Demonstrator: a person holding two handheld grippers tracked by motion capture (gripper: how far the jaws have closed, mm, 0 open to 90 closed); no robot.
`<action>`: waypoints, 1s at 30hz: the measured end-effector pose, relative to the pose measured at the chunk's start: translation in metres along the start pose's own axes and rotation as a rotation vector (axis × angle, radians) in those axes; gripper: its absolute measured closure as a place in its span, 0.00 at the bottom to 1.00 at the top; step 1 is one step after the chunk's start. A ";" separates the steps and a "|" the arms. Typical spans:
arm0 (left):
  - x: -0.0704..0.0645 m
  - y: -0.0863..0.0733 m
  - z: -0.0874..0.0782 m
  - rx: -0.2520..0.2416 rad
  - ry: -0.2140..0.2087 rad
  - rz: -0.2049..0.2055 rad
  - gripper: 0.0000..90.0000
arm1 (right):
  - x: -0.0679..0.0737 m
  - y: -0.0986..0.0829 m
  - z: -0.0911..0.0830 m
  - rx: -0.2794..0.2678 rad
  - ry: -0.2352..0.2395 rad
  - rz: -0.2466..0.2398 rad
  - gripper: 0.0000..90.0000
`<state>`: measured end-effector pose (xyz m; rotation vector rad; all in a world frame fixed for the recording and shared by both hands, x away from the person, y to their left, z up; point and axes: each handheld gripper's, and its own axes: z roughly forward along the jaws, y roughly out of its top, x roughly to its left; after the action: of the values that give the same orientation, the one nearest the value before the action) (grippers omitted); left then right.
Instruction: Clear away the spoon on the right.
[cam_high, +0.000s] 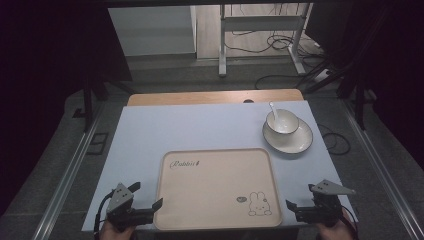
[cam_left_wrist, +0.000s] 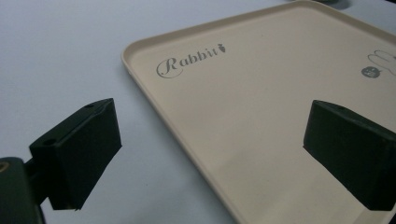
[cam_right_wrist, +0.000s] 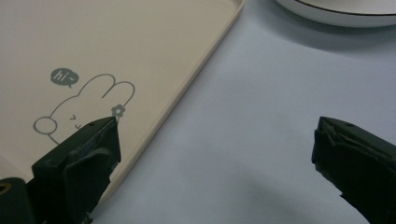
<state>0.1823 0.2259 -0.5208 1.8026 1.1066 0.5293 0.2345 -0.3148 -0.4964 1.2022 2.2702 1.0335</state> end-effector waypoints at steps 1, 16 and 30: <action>0.000 0.000 0.000 0.000 -0.001 0.003 0.04 | 0.002 0.000 0.001 0.007 -0.009 -0.017 0.01; 0.000 0.000 0.001 0.014 0.000 0.000 0.05 | 0.002 0.000 0.002 0.019 -0.026 -0.003 0.00; 0.000 0.000 0.001 0.012 0.003 -0.001 0.05 | 0.003 0.001 0.002 0.018 -0.019 -0.016 0.00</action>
<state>0.1833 0.2254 -0.5210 1.8124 1.1153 0.5259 0.2345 -0.3110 -0.4970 1.1948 2.2753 0.9933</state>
